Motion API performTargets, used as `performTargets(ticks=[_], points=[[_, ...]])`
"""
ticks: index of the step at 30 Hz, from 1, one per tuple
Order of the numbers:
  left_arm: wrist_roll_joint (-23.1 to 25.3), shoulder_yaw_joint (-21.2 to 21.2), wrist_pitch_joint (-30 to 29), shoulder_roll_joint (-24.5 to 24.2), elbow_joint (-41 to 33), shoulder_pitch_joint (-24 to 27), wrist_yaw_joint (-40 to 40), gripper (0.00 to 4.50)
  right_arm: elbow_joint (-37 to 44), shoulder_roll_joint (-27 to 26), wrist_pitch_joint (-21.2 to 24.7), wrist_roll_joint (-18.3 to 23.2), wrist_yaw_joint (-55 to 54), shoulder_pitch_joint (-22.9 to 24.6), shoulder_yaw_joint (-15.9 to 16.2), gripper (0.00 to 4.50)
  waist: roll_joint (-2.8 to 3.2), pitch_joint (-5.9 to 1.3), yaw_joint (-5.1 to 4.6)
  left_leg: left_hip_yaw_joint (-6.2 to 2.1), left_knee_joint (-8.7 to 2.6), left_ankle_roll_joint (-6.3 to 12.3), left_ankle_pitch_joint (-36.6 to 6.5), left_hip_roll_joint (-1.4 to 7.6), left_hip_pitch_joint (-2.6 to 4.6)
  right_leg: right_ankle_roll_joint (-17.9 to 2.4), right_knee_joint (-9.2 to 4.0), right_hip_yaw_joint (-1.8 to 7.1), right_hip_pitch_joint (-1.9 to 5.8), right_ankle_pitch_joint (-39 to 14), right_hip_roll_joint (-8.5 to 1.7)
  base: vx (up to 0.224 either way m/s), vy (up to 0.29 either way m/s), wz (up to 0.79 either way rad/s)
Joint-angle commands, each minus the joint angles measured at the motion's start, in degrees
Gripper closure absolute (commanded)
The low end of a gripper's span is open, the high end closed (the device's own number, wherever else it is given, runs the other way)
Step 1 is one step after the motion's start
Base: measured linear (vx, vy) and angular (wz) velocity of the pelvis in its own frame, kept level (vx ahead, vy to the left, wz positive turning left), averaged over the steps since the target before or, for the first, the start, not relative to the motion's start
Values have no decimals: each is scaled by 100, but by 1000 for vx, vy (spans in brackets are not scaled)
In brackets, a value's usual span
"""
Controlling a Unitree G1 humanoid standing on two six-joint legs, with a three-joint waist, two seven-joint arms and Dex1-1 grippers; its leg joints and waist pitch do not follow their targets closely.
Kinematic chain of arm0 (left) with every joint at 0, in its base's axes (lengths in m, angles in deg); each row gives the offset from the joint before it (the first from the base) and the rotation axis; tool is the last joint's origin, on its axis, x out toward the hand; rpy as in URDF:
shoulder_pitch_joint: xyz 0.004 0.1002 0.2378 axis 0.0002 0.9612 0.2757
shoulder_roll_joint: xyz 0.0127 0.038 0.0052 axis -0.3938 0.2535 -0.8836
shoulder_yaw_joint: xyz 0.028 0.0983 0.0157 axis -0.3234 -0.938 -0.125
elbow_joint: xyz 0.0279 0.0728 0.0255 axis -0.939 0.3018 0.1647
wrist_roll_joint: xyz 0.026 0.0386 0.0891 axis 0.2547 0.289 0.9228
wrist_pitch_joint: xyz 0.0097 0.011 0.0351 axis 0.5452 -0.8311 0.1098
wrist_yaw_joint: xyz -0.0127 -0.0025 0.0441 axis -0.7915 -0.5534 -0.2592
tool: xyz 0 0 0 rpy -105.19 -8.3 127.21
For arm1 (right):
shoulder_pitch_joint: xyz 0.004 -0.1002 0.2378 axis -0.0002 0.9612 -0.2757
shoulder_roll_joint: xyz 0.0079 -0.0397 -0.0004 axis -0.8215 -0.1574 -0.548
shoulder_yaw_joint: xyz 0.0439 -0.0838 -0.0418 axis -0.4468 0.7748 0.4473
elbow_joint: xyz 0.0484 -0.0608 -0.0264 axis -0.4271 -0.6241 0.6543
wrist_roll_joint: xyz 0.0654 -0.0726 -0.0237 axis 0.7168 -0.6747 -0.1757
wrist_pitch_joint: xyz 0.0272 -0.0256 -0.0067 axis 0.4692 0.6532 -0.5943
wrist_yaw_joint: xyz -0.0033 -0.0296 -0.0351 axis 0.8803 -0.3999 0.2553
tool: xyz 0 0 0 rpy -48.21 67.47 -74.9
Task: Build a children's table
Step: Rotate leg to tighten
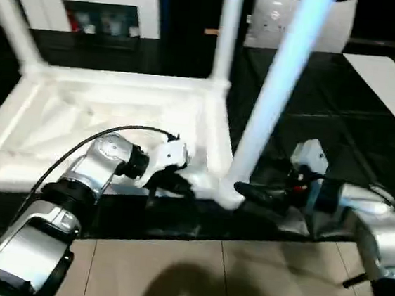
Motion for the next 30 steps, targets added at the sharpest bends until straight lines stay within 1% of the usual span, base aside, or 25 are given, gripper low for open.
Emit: performTargets(ticks=[1,2,3,4,5,6,7,8,9,10,11,13,14,15,16,18,19,20,21,23,25,26,27,30], points=[[-65,-231,183,22,-270,3,-427,450,-116,68,-101,50,302,-98,72,2,-69,-458,-13,33,-338,938,-264,148,-14,-495,-323,385,439,-2042,-415,0,0,0],[-59,-272,253,-3,-285,-7,-504,450,-188,90,-86,81,442,-159,106,19,-71,-465,19,30,-337,955,-215,164,-7,-548,-301,388,436,-1948,-421,0,0,0],[-60,-309,309,-29,-307,-13,-578,450,-241,109,-46,120,584,-213,145,37,-77,-467,21,26,-338,966,-188,171,-18,-572,-281,387,445,-1894,-420,0,0,0],[-68,-341,339,-50,-326,-25,-659,450,-307,137,-30,153,759,-272,202,37,-82,-458,34,30,-339,981,-161,184,-12,-596,-277,393,431,-1844,-418,0,0,0],[-62,-363,387,-62,-336,-44,-708,450,-358,160,-27,162,906,-318,267,40,-95,-458,50,38,-337,975,-181,175,-18,-602,-279,391,441,-1880,-425,0,0,0],[-61,-369,400,-66,-339,-49,-722,450,-372,167,-26,165,946,-331,285,63,-85,-452,72,41,-340,944,-236,174,-9,-578,-297,389,437,-2002,-429,0,0,0],[-56,-378,447,-73,-338,-67,-780,450,-458,188,-74,169,1092,-383,346,63,-87,-454,82,46,-340,926,-238,172,-8,-564,-301,392,439,-2025,-432,0,0,0],[-46,-397,481,-85,-351,-95,-846,450,-568,196,-155,114,1200,-443,438,80,-115,-455,93,54,-338,905,-238,165,-11,-548,-306,394,439,-2048,-429,0,0,0],[-42,-413,493,-92,-379,-138,-921,450,-663,185,-243,33,1318,-506,578,85,-101,-447,95,49,-344,880,-258,163,-12,-530,-307,383,435,-2123,-425,0,0,0],[-45,-416,486,-86,-386,-161,-944,450,-689,176,-265,6,1378,-529,626,92,-129,-445,94,53,-345,870,-259,164,-12,-509,-312,385,432,-2147,-424,0,0,0],[-47,-422,505,-82,-387,-178,-968,450,-704,157,-267,2,1414,-545,650,92,-113,-447,106,46,-348,846,-248,171,-7,-504,-310,392,433,-2153,-436,0,0,0],[-51,-442,544,-84,-394,-199,-1010,450,-743,131,-252,9,1488,-576,680,117,-119,-453,108,45,-346,834,-234,174,-12,-517,-303,392,436,-2105,-431,0,0,0],[-55,-449,549,-85,-402,-211,-1022,450,-752,124,-235,14,1533,-591,704,117,-131,-451,107,41,-348,837,-223,185,-12,-538,-292,393,432,-2048,-430,0,0,0],[-56,-452,549,-85,-407,-217,-1027,450,-754,122,-224,17,1559,-598,718,131,-129,-447,111,43,-349,846,-259,187,-10,-550,-290,394,431,-2048,-431,0,0,0],[-58,-457,545,-87,-415,-229,-1035,450,-764,122,-203,26,1619,-613,744,131,-132,-448,110,42,-347,843,-258,182,-17,-546,-288,393,436,-2052,-432,0,0,0],[-60,-456,546,-87,-406,-249,-1032,450,-765,120,-172,48,1690,-629,775,157,-136,-448,108,42,-348,829,-235,175,-19,-541,-287,392,440,-2059,-430,0,0,0],[-50,-456,567,-94,-389,-260,-1030,450,-761,122,-134,67,1737,-639,794,164,-127,-439,110,43,-348,824,-243,181,-10,-542,-294,393,429,-2081,-430,0,0,0],[-25,-452,605,-100,-351,-278,-1015,450,-770,119,-86,113,1803,-661,825,164,-135,-441,112,47,-347,815,-254,175,-12,-539,-297,394,436,-2089,-430,0,0,0],[-21,-449,611,-103,-344,-280,-1014,450,-772,115,-70,130,1822,-665,833,176,-130,-444,115,44,-346,820,-227,170,-25,-538,-288,393,446,-2054,-428,0,0,0],[-16,-440,619,-108,-329,-283,-1014,450,-791,104,-61,159,1854,-679,850,206,-131,-443,114,44,-344,826,-221,172,-28,-532,-293,391,444,-2046,-428,0,0,0],[-14,-432,632,-115,-298,-288,-1006,450,-795,93,-40,172,1898,-682,870,221,-126,-444,116,43,-347,804,-239,176,-17,-525,-300,390,439,-2085,-430,0,0,0],[-10,-432,638,-120,-281,-291,-998,450,-782,89,-14,179,1921,-673,878,221,-121,-435,114,42,-350,791,-257,175,-19,-523,-304,388,436,-2105,-428,0,0,0],[-4,-429,649,-128,-259,-294,-987,450,-765,82,22,185,1951,-661,887,233,-137,-439,116,46,-348,791,-261,168,-22,-512,-304,390,443,-2099,-424,0,0,0],[-12,-409,616,-131,-228,-296,-968,450,-725,64,132,243,1998,-638,877,245,-133,-438,116,39,-352,783,-255,178,-16,-510,-298,387,437,-2109,-424,0,0,0]])
